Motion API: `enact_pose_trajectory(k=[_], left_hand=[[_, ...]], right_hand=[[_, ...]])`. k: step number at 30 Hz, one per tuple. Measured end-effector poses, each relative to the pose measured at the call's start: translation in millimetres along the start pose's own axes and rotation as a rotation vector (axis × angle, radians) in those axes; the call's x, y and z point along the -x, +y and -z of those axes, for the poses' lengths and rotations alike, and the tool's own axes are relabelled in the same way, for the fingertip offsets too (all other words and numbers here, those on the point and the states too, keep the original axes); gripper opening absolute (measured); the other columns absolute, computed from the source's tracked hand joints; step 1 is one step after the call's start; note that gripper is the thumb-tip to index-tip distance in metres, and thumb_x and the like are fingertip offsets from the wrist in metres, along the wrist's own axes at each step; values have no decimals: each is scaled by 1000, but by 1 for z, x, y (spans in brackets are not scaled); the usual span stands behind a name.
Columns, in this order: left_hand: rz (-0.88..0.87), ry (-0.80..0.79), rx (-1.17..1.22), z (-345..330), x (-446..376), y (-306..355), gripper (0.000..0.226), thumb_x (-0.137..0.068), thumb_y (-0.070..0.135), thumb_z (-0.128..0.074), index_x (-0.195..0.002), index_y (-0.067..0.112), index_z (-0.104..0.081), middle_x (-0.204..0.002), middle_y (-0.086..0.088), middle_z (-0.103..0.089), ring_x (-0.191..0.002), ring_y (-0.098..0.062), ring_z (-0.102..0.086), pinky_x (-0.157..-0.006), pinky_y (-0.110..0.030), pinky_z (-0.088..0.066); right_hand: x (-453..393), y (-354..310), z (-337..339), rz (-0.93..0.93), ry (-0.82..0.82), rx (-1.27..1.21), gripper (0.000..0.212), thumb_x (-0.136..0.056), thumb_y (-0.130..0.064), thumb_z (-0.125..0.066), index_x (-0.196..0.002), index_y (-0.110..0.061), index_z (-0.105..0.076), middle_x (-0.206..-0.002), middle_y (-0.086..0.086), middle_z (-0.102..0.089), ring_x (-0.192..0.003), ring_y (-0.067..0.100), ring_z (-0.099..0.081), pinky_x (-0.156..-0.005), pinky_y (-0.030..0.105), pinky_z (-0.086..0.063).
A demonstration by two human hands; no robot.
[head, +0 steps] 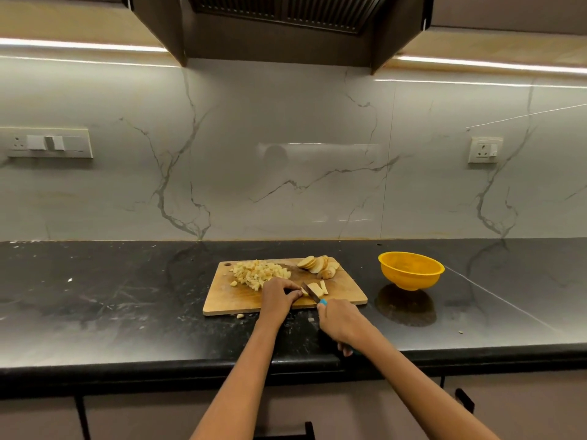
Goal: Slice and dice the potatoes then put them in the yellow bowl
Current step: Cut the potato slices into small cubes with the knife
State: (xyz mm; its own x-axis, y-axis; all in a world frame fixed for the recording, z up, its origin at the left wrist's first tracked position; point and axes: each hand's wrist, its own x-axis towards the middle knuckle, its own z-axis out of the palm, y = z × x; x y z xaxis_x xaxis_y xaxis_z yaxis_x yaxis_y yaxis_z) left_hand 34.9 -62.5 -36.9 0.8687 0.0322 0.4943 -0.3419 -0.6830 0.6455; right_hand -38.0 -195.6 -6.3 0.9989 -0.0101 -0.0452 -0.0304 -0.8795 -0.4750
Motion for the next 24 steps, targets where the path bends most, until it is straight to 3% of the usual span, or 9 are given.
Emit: enact_pose_trajectory(k=[3,5,8,11,14,17,20,24], left_hand=[[1,-7,2,0,0,1,18,-82,16,-70,-97,9,-73,-99,-5,-72,-93,-11,-63,-82,-12,-36],[0,-13,2,0,0,1,18,-82,16,-70,-98,9,-73,-99,-4,-72,-93,-11,-63,-81,-12,-36],[5,-34,5,0,-2,0,18,-82,15,-69,-98,10,-73,-100,-4,-72,-94,-10,-63,-82,-12,-36],[-1,-70,0,1,-5,-1,17,-82,15,-69,-97,9,-74,-100,-4,-72,-95,-11,-62,-82,-13,-35],[-10,-67,1,3,-6,0,14,-80,14,-71,-92,8,-75,-94,-6,-73,-91,-12,-64,-81,-14,-37],[-15,-46,3,1,-5,0,13,-80,13,-72,-91,7,-75,-92,-7,-73,-87,-10,-63,-80,-16,-41],[-16,-36,6,2,-4,1,14,-80,13,-71,-92,8,-74,-92,-5,-73,-84,-6,-60,-81,-17,-43],[-10,-33,-6,0,-4,-1,15,-81,15,-70,-95,9,-74,-95,-4,-72,-88,-7,-61,-80,-14,-39]], right_hand=[[1,-3,0,18,2,20,44,-104,-27,-29,-91,2,-59,-70,11,-60,-58,23,-60,-49,25,-47],[2,-6,-1,-3,3,31,40,-104,-25,-29,-81,-1,-52,-66,11,-58,-62,24,-61,-57,31,-52],[4,-12,-4,-53,-23,68,34,-103,-26,-33,-85,-2,-50,-66,11,-59,-56,22,-60,-49,26,-49],[-4,-17,-5,-15,-48,145,30,-101,-20,-35,-101,-1,-57,-90,14,-66,-69,24,-60,-47,23,-43],[-14,-23,-3,-8,-95,189,28,-99,-16,-37,-90,2,-57,-80,14,-64,-60,22,-61,-34,22,-35],[-20,-27,-1,14,-72,185,31,-97,-15,-39,-116,4,-56,-101,15,-65,-88,27,-65,-53,23,-42],[-11,-22,-3,51,-22,289,32,-100,-20,-38,-122,-3,-54,-120,14,-59,-110,29,-58,-82,33,-46],[11,-7,-6,112,74,422,31,-100,-19,-41,-121,-4,-57,-121,12,-61,-110,29,-59,-86,37,-48]])
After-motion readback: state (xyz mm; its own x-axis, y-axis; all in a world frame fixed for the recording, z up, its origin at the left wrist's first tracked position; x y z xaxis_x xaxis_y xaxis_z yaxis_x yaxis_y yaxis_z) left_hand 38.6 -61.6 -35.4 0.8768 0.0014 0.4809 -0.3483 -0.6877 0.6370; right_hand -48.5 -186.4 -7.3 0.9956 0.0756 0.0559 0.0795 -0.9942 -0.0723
